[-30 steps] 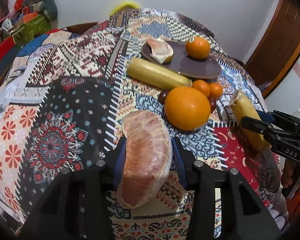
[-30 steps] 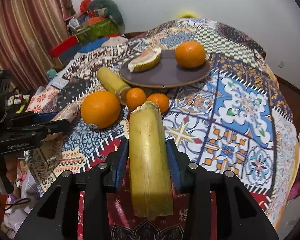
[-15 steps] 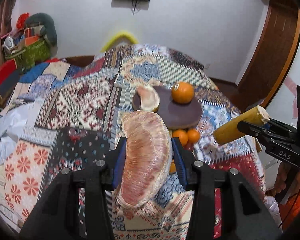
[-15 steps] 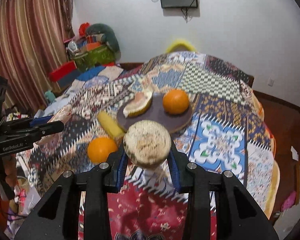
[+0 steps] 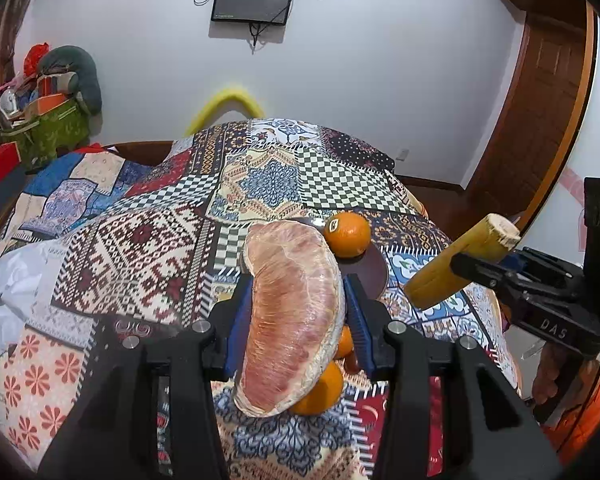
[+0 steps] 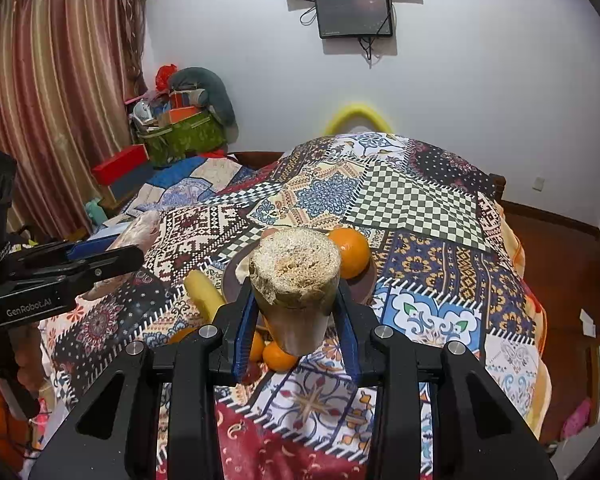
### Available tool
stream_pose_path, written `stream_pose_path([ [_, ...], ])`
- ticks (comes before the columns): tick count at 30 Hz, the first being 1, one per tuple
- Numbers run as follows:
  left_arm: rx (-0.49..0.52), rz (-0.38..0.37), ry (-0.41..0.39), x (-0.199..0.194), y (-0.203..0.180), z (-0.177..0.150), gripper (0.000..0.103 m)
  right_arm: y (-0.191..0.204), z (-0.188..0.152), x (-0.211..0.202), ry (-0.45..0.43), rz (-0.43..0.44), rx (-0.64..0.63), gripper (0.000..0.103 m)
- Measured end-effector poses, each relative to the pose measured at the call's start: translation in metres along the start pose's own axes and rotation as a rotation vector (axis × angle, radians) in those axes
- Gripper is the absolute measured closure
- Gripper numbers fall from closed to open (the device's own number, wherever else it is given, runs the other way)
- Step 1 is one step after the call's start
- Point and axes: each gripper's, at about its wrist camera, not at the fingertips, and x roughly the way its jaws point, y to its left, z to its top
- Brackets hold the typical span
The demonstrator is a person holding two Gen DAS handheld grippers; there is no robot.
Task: Organize fruits
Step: 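Lift the pomelo segment and bamboo shoot and carry them toward the plate, then lower the bamboo shoot onto the plate with the right tool and open it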
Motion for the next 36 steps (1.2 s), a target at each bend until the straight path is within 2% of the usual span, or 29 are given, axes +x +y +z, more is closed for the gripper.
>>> stream_pose_path([
  [12, -0.014, 0.013, 0.017, 0.048, 0.006, 0.018, 0.059, -0.012, 0.007, 0.041, 0.041, 0.024, 0.011, 0.069],
  [24, -0.052, 0.046, 0.081, 0.104, 0.021, 0.024, 0.059, -0.016, 0.007, 0.090, 0.126, 0.054, -0.001, 0.069],
  [36, -0.078, 0.037, 0.129, 0.141, 0.029, 0.034, 0.059, -0.019, 0.020, 0.116, 0.124, 0.066, 0.011, 0.069],
])
